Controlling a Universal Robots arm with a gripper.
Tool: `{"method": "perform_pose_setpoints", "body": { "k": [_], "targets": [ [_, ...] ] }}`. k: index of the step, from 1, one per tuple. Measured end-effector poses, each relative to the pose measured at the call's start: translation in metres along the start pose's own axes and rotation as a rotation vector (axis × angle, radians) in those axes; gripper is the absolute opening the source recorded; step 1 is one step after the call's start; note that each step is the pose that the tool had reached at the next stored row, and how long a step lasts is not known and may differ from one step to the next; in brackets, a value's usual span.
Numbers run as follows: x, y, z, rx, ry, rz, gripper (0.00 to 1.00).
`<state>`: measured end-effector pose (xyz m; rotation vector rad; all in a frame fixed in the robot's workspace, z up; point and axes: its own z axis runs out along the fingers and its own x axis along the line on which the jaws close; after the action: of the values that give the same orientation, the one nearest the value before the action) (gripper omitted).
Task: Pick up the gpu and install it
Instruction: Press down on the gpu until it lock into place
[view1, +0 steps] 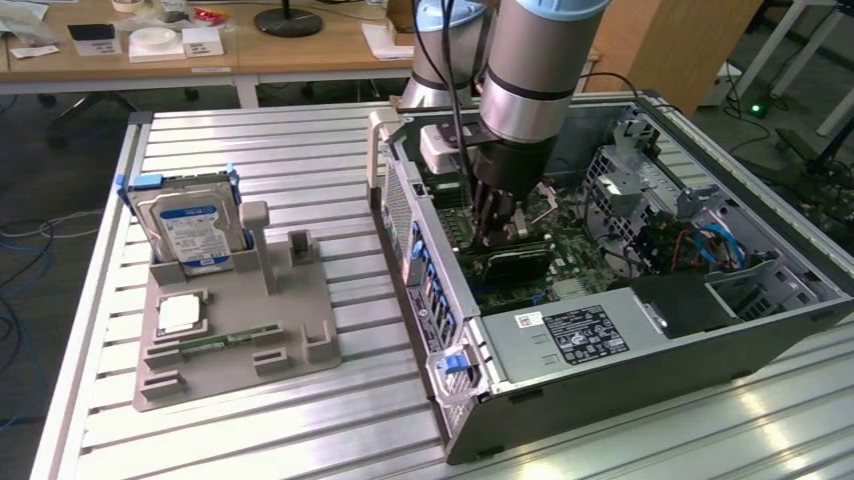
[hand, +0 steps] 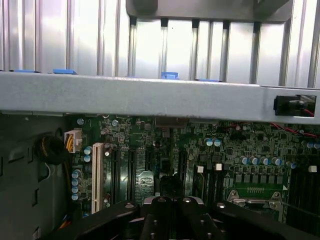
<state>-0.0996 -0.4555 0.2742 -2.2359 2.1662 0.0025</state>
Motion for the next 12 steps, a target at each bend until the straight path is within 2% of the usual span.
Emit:
{"method": "perform_pose_setpoints", "body": {
  "k": [4,12],
  "targets": [
    [0.0,0.0007,0.0031,-0.006,-0.0003,-0.002,0.11],
    [0.0,0.0013,0.0114,-0.0224,0.0005,-0.007,0.11]
  ]
}}
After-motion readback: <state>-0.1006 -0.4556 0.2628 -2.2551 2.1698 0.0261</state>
